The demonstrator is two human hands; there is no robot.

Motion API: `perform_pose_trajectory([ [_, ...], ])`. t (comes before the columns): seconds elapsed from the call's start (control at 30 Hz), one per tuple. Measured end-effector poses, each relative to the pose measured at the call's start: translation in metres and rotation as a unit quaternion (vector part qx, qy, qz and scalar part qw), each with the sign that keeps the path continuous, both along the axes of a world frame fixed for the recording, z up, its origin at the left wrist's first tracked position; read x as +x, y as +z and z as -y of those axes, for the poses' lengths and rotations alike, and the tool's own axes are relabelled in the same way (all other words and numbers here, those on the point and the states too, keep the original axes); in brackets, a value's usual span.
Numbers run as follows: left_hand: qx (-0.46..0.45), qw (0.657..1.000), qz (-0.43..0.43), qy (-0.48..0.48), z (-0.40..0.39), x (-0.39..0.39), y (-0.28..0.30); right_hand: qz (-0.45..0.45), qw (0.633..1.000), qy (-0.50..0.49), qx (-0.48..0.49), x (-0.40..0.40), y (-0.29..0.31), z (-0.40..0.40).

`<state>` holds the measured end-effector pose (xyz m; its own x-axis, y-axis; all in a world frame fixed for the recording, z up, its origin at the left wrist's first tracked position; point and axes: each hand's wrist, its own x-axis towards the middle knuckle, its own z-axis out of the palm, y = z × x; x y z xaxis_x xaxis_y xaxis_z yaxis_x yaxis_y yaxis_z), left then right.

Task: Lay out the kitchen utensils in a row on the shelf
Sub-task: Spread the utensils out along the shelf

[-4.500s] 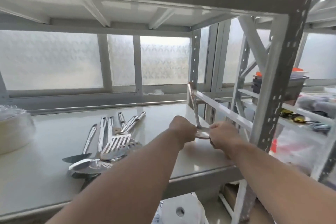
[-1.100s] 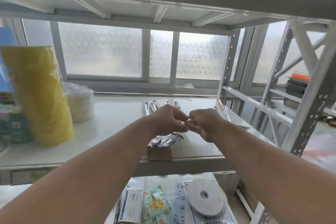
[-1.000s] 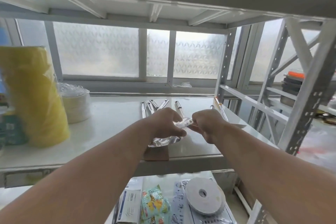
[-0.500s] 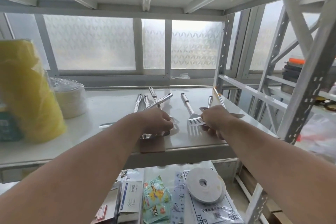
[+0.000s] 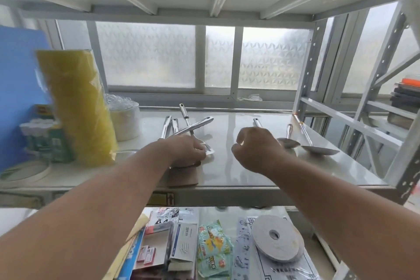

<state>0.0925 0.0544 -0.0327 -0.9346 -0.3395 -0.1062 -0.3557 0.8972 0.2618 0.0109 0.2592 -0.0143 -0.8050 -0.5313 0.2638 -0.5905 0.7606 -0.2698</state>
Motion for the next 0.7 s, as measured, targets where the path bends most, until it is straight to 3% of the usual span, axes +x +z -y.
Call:
perform_pose_trajectory([
  [0.1,0.051,0.999,-0.011,0.002,0.016,0.014,0.0,0.144,0.987,0.011,-0.067,0.003,-0.01,0.028],
  [0.17,0.086,0.996,-0.039,0.004,0.024,0.023,0.006,0.281,0.944,-0.014,-0.174,0.006,-0.013,0.047],
  [0.23,0.049,0.996,-0.072,0.023,0.032,0.03,0.011,0.37,0.895,-0.026,-0.249,0.01,-0.012,0.065],
  [0.3,-0.007,0.995,-0.066,0.07,0.041,0.038,0.014,0.41,0.88,-0.014,-0.241,0.016,-0.01,0.082],
  [0.37,-0.04,0.992,0.003,0.115,0.048,0.049,0.011,0.453,0.851,-0.008,-0.267,0.021,-0.012,0.098],
  [0.5,-0.015,0.989,0.071,0.129,0.057,0.058,0.003,0.484,0.811,0.009,-0.327,0.02,-0.021,0.113],
  [0.6,-0.015,0.987,0.07,0.143,0.057,0.057,0.0,0.471,0.773,-0.053,-0.422,0.012,-0.024,0.108],
  [0.63,-0.017,0.987,0.069,0.146,0.058,0.056,-0.001,0.448,0.799,-0.074,-0.395,0.008,-0.023,0.102],
  [0.67,-0.018,0.987,0.068,0.147,0.057,0.055,-0.002,0.322,0.891,-0.085,-0.309,0.01,-0.028,0.095],
  [0.7,-0.02,0.986,0.066,0.149,0.057,0.053,-0.002,0.237,0.937,-0.078,-0.243,0.009,-0.029,0.087],
])
